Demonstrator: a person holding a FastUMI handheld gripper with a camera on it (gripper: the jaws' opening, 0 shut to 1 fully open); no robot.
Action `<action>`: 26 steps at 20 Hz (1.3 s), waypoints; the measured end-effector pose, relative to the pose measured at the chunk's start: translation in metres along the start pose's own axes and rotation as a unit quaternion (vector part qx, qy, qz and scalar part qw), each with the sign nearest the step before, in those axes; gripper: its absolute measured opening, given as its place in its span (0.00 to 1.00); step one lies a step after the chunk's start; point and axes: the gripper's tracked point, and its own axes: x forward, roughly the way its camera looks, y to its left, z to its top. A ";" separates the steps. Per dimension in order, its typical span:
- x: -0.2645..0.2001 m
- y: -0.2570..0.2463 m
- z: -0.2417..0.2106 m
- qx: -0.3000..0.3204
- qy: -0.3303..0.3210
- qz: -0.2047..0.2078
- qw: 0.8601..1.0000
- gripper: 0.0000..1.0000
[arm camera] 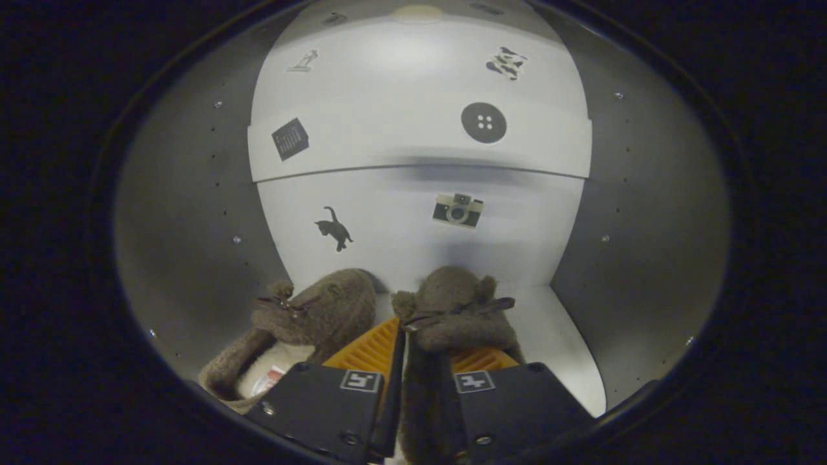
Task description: Open the shoe cabinet door, grab the shoes and put them into the shoe cabinet, then close the shoe cabinet door.
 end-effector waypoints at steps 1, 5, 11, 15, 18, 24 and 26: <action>-0.005 0.003 0.002 0.004 -0.002 0.006 1.000 0.34; -0.030 0.008 -0.002 0.007 -0.021 0.008 1.000 0.57; -0.124 0.012 -0.014 -0.020 -0.072 0.011 0.997 0.79; -0.219 0.026 -0.031 -0.036 -0.106 0.027 0.993 0.85; -0.299 0.032 -0.048 -0.030 -0.129 0.031 0.991 1.00; -0.460 0.021 -0.095 -0.021 -0.163 0.036 0.986 1.00; -0.504 0.005 -0.113 -0.009 -0.168 0.034 0.985 1.00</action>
